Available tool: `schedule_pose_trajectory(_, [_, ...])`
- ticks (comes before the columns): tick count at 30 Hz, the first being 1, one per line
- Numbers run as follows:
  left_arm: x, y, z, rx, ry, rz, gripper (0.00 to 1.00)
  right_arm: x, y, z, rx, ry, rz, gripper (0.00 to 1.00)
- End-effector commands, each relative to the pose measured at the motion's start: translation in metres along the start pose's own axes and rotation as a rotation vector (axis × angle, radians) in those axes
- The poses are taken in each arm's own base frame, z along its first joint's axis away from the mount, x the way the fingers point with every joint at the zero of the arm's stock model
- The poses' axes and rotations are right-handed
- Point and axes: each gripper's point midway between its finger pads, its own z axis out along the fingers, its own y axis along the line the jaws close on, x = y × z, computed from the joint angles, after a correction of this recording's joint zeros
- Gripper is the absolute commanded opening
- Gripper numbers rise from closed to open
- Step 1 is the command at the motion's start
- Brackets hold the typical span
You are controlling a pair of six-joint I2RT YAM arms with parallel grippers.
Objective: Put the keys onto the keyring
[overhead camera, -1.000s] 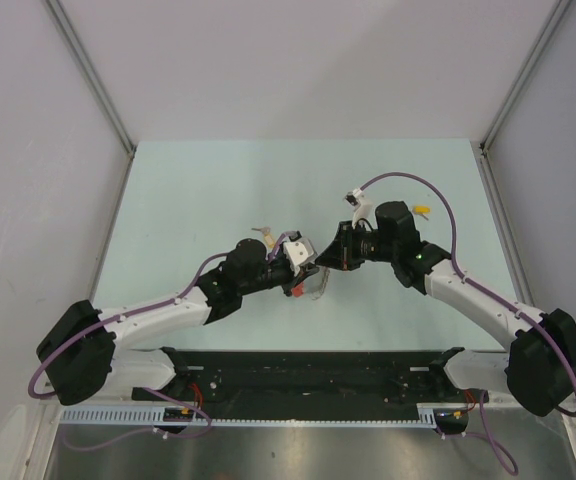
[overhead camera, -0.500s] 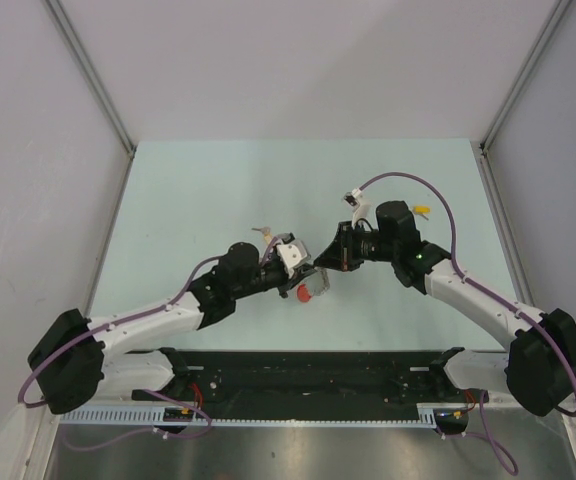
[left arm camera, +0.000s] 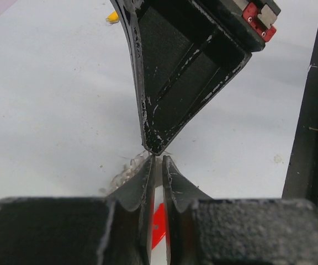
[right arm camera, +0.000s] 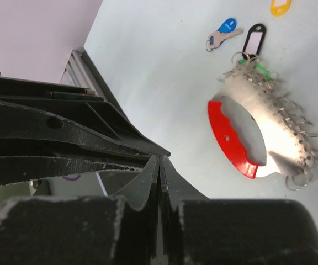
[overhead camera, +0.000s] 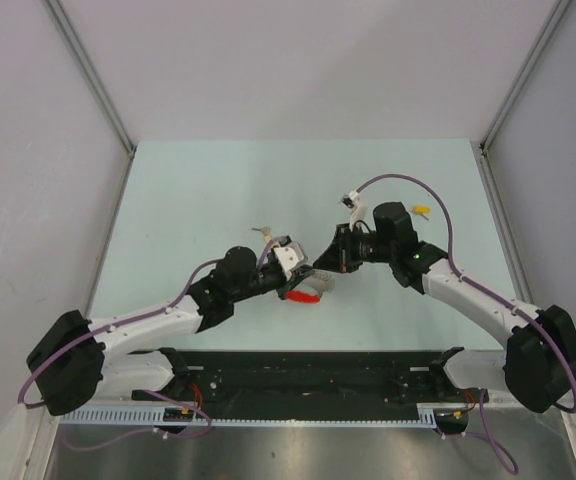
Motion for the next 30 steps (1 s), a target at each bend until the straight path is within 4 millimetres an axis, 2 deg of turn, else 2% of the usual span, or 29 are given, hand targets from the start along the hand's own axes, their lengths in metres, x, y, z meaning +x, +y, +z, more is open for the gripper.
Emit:
schedule_pose_trajectory(1, [-0.001, 0.003, 0.004, -0.031, -0.034, -0.023, 0.14, 0.002, -0.012, 0.0, 0.052, -0.021, -0.041, 0.09])
schedule_pose_trajectory(3, [-0.003, 0.009, 0.0, -0.074, -0.042, -0.055, 0.17, 0.005, -0.021, 0.001, 0.103, -0.028, -0.084, 0.15])
schedule_pose_trajectory(4, [0.0, 0.021, -0.004, -0.149, -0.034, -0.077, 0.24, 0.011, -0.027, 0.003, 0.138, -0.01, -0.094, 0.2])
schedule_pose_trajectory(5, [-0.001, 0.028, -0.007, -0.2, -0.035, -0.102, 0.27, 0.017, -0.026, 0.008, 0.151, 0.007, -0.121, 0.23])
schedule_pose_trajectory(6, [-0.001, 0.035, -0.016, -0.258, -0.026, -0.152, 0.28, 0.019, -0.035, 0.011, 0.2, 0.01, -0.153, 0.26])
schedule_pose_trajectory(7, [0.002, 0.048, -0.024, -0.348, -0.015, -0.17, 0.32, 0.024, -0.037, 0.015, 0.212, 0.021, -0.168, 0.32])
schedule_pose_trajectory(9, [0.007, 0.057, -0.038, -0.432, 0.012, -0.232, 0.38, 0.04, -0.041, 0.03, 0.24, 0.066, -0.207, 0.36])
schedule_pose_trajectory(10, [-0.002, 0.061, -0.048, -0.469, -0.018, -0.254, 0.46, 0.042, -0.042, 0.036, 0.243, 0.068, -0.234, 0.39])
schedule_pose_trajectory(11, [0.007, 0.069, -0.06, -0.543, 0.021, -0.27, 0.52, 0.048, -0.048, 0.044, 0.257, 0.084, -0.239, 0.4])
schedule_pose_trajectory(12, [0.006, 0.071, -0.067, -0.572, 0.018, -0.306, 0.58, 0.058, -0.048, 0.051, 0.263, 0.107, -0.249, 0.41])
schedule_pose_trajectory(13, [-0.005, 0.076, -0.078, -0.605, -0.013, -0.322, 0.68, 0.053, -0.045, 0.059, 0.245, 0.08, -0.263, 0.43])
schedule_pose_trajectory(14, [0.004, 0.079, -0.088, -0.642, 0.036, -0.333, 0.73, 0.056, -0.046, 0.065, 0.245, 0.084, -0.262, 0.44])
schedule_pose_trajectory(15, [0.004, 0.08, -0.095, -0.663, 0.044, -0.357, 0.77, 0.066, -0.055, 0.073, 0.258, 0.115, -0.252, 0.45])
schedule_pose_trajectory(16, [-0.005, 0.082, -0.101, -0.676, 0.033, -0.368, 0.83, 0.068, -0.059, 0.078, 0.261, 0.116, -0.248, 0.46])
schedule_pose_trajectory(17, [-0.004, 0.081, -0.111, -0.689, 0.056, -0.372, 0.86, 0.069, -0.062, 0.083, 0.264, 0.122, -0.244, 0.48])
schedule_pose_trajectory(19, [-0.01, 0.081, -0.12, -0.697, 0.06, -0.384, 0.93, 0.083, -0.075, 0.091, 0.289, 0.17, -0.23, 0.49])
schedule_pose_trajectory(22, [-0.03, 0.083, -0.139, -0.708, 0.049, -0.383, 0.99, 0.098, -0.09, 0.091, 0.33, 0.222, -0.193, 0.5])
schedule_pose_trajectory(23, [-0.028, 0.082, -0.144, -0.71, 0.072, -0.375, 1.0, 0.101, -0.094, 0.089, 0.344, 0.235, -0.178, 0.51])
schedule_pose_trajectory(25, [-0.04, 0.085, -0.155, -0.717, 0.055, -0.349, 1.0, 0.114, -0.106, 0.082, 0.391, 0.284, -0.148, 0.52])
schedule_pose_trajectory(28, [-0.048, 0.088, -0.166, -0.722, 0.068, -0.297, 1.0, 0.132, -0.123, 0.065, 0.472, 0.364, -0.081, 0.53])
schedule_pose_trajectory(30, [-0.045, 0.09, -0.17, -0.727, 0.1, -0.257, 1.0, 0.144, -0.13, 0.052, 0.515, 0.42, -0.033, 0.54])
